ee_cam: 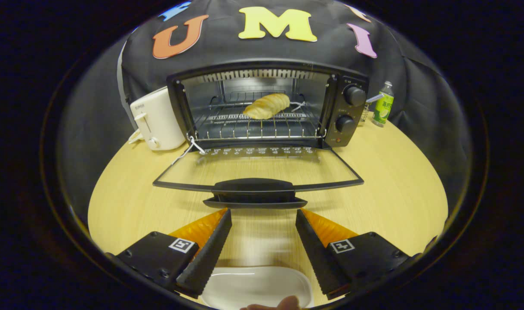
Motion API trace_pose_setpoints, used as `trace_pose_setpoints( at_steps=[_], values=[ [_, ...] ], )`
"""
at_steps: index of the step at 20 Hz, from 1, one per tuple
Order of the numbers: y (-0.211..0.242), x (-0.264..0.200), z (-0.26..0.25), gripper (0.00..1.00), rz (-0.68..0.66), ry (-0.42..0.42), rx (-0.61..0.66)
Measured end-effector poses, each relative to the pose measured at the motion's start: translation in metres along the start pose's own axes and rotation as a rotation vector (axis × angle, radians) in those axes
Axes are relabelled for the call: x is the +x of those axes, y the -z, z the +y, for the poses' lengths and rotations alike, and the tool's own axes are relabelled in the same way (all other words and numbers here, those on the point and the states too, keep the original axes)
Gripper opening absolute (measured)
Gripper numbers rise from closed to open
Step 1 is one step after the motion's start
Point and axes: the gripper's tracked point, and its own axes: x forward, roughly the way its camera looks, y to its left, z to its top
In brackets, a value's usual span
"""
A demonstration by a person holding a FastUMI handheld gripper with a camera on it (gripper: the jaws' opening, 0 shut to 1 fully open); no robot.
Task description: Open the toaster oven, put the food inside, and close the toaster oven door.
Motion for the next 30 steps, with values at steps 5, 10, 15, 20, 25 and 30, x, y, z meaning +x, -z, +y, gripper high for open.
trace_pose_setpoints(
  at_steps=[5, 10, 15, 20, 25, 30],
  values=[
    [-0.037, -0.015, 0.001, 0.99, -0.088, 0.011, 0.002],
    [-0.098, -0.022, 0.004, 0.99, -0.229, 0.005, 0.008],
    [-0.143, -0.043, 0.010, 0.99, -0.353, 0.014, 0.013],
    [-0.147, -0.112, 0.036, 0.99, -0.459, -0.026, 0.021],
    [-0.136, -0.201, 0.032, 0.99, -0.547, -0.053, 0.045],
    [-0.112, -0.266, 0.016, 1.00, -0.602, -0.050, 0.021]
  ],
)
